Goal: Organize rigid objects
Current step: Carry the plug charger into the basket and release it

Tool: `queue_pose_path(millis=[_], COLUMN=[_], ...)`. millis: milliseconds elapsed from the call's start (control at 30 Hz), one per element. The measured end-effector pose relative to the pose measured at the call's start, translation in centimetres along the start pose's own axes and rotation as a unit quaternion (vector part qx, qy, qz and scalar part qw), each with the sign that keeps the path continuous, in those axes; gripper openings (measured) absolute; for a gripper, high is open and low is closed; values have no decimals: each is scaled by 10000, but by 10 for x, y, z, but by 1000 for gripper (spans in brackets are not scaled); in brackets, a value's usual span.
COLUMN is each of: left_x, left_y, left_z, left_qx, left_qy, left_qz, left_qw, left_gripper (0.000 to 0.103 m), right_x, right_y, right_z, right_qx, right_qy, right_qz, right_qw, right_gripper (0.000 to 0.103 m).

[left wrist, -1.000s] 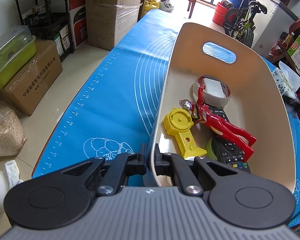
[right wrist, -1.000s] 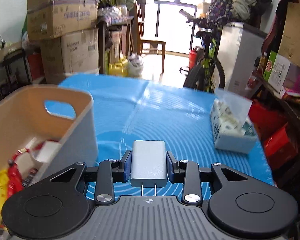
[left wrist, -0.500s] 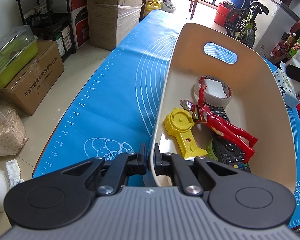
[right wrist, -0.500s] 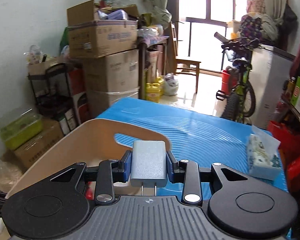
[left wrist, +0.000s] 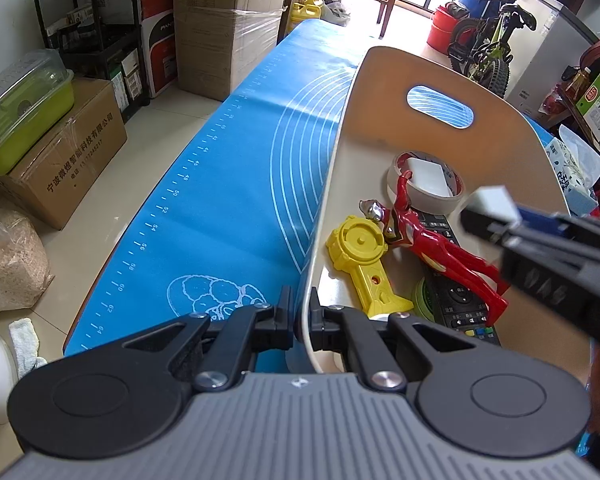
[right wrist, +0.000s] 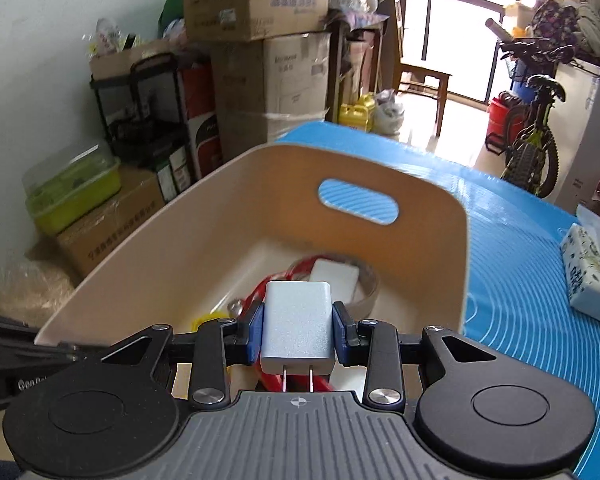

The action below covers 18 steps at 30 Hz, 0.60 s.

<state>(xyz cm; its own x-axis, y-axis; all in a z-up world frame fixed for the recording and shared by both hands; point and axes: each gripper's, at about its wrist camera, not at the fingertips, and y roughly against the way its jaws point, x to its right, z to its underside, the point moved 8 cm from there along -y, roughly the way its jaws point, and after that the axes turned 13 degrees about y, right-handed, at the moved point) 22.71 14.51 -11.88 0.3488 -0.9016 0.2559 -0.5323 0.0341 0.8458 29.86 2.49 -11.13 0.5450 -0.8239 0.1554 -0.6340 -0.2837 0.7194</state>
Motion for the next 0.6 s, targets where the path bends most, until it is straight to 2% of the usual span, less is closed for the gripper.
queue_pose_path(millis=[67, 133, 267, 400, 500, 567, 600], left_x=[0, 0, 1, 1, 2, 2, 2], left_y=[0, 0, -1, 0, 3, 7, 10], left_z=[0, 0, 0, 0, 0, -1, -1], left_qx=[2, 2, -3, -3, 40, 89, 121], left_qy=[-1, -4, -8, -16, -48, -71, -74], left_qz=[5, -8, -26, -54, -91, -157, -186], left_qw=[10000, 10000, 10000, 10000, 9999, 9998, 9997], left_gripper=[7, 7, 7, 7, 8, 14, 30], right_x=[-6, -8, -7, -3, -3, -1, 1], right_y=[-4, 0, -3, 8, 20, 31, 37], right_z=[3, -1, -1, 1, 1, 2, 2], right_qx=[-116, -47, -303, -234, -112, -32, -1], right_qy=[123, 216, 102, 12, 31, -36, -85], right_qz=[0, 83, 38, 56, 100, 126, 142], right_qw=[9999, 9997, 9995, 9997, 9999, 9999, 9999], right_gripper=[43, 43, 42, 58, 66, 70, 72])
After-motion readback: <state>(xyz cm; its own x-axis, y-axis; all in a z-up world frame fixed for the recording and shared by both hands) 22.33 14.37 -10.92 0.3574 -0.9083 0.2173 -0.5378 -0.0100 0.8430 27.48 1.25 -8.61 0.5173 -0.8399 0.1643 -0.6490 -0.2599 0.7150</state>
